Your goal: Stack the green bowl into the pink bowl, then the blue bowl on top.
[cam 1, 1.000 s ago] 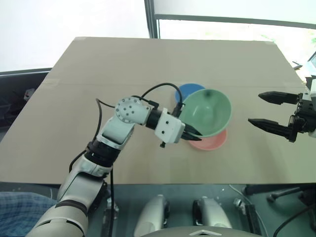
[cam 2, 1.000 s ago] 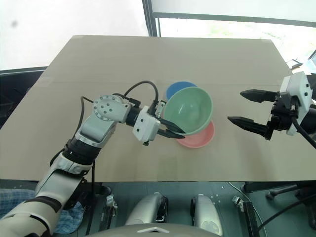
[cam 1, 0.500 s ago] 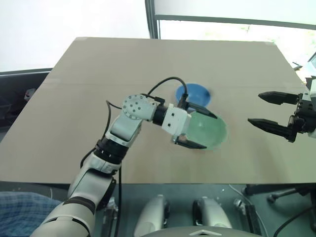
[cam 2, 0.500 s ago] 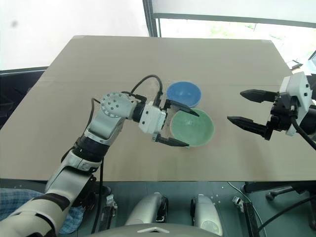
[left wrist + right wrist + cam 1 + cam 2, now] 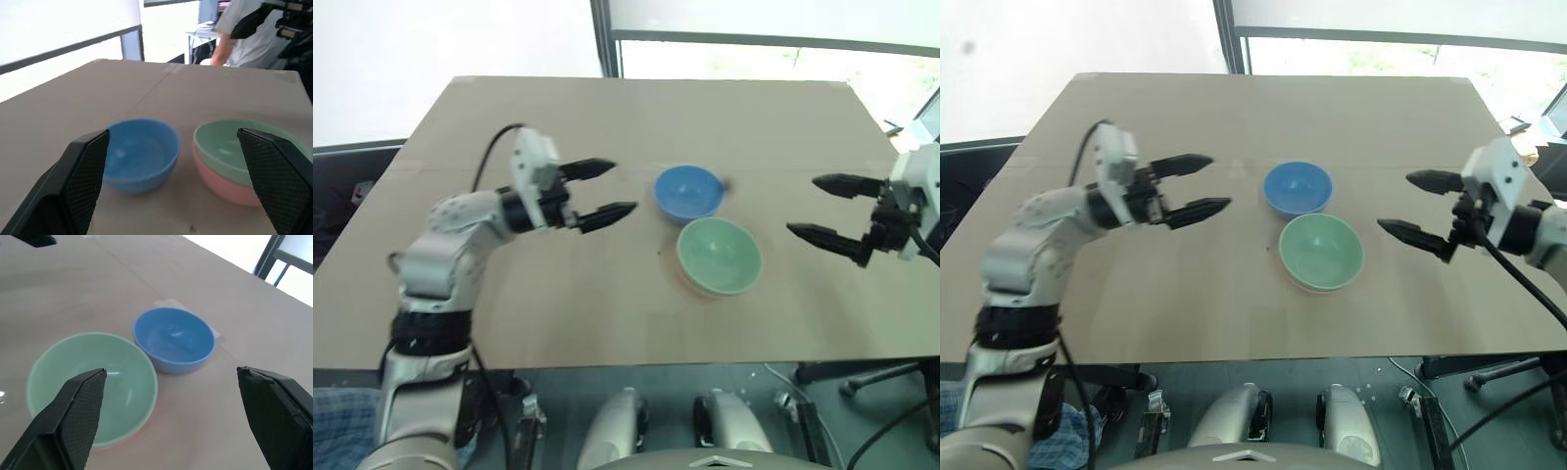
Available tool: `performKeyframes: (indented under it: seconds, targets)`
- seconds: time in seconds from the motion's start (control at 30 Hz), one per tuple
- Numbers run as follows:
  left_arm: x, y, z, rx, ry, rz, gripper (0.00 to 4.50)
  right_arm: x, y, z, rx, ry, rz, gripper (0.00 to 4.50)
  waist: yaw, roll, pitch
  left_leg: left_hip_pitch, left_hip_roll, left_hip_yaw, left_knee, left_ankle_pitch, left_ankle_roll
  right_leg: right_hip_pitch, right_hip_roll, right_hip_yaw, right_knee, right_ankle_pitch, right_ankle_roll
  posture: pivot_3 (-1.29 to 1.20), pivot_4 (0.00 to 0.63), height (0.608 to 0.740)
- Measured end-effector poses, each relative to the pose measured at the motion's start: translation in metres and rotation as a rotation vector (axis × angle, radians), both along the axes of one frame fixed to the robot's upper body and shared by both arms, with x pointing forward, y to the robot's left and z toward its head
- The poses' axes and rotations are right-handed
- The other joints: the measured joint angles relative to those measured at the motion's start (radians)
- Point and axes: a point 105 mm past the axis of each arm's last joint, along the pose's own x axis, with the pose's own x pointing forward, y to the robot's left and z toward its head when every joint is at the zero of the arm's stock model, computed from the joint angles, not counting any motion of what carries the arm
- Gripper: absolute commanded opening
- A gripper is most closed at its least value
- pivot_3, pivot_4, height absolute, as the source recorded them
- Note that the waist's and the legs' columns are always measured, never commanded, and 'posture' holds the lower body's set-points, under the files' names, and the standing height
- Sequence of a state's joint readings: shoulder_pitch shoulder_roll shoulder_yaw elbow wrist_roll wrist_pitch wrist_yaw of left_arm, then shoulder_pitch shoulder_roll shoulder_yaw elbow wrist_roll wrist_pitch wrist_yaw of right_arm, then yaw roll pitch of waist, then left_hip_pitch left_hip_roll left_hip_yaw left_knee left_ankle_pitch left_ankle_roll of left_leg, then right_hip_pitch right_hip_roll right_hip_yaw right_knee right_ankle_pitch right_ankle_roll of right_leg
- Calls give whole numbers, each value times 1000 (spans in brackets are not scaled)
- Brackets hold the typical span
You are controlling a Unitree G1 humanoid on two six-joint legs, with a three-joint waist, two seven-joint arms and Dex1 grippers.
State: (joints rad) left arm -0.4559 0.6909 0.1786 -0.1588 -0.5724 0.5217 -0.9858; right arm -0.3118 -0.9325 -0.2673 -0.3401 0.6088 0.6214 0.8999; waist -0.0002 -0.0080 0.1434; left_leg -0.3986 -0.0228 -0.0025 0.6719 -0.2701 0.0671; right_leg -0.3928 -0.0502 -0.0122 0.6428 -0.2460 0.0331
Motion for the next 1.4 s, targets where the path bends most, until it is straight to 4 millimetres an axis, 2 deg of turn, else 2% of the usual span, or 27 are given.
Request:
performKeyframes:
  seconds: [0.07,0.2,0.33,0.43,0.5,0.6,0.7,0.83,1.13,1.4]
  targets:
    - [-8,16,-6,5,39,59,4427,15,-1,0,-4,-15,-38,4500,0,0,0,0,0,0,0,0,0,0,-1,0,0,0,0,0,150,740]
    - [-24,21,-16,12,96,70,4427,42,4,0,-44,-59,-69,4500,16,0,0,0,0,0,-2,0,-1,-2,-1,0,0,0,-1,0,150,740]
    - [-30,30,-19,20,113,109,4427,70,21,-2,-118,-109,-56,4500,14,0,0,0,-1,0,-3,1,-2,-3,-2,0,0,0,-1,0,150,740]
    - [-31,34,-19,18,111,134,4427,89,36,-7,-129,-82,-64,4500,11,0,0,-1,-1,0,-3,1,-2,-3,-2,0,-1,0,-1,0,150,740]
    - [-32,34,-18,19,108,140,4427,99,48,-9,-94,-43,-78,4500,9,0,0,-1,-1,0,-4,1,-2,-3,-2,0,-1,0,-1,0,150,740]
    - [-33,34,-19,20,107,147,4427,118,72,-11,57,89,-132,4500,3,0,1,-1,-1,0,-5,1,-3,-3,-2,0,-1,0,-1,0,150,740]
    - [-32,34,-19,19,104,155,4427,127,78,-16,109,155,-180,4500,7,0,1,-1,-2,0,-5,1,-2,-4,-3,0,-1,0,-1,0,150,740]
    - [-32,34,-19,14,101,159,4427,139,72,-32,187,259,-284,4500,6,0,1,-1,-4,0,-6,1,-2,-4,-4,0,-1,0,-1,0,150,740]
    - [-33,34,-21,13,98,169,4427,147,58,-63,165,360,-416,4500,-18,1,1,-1,-3,0,-7,1,-3,-5,-4,0,0,0,-1,0,150,740]
    - [-33,31,-21,16,89,156,4427,144,75,-68,153,393,-380,4500,-19,1,1,-1,-3,0,-8,1,-3,-5,-3,1,0,0,-1,0,150,740]
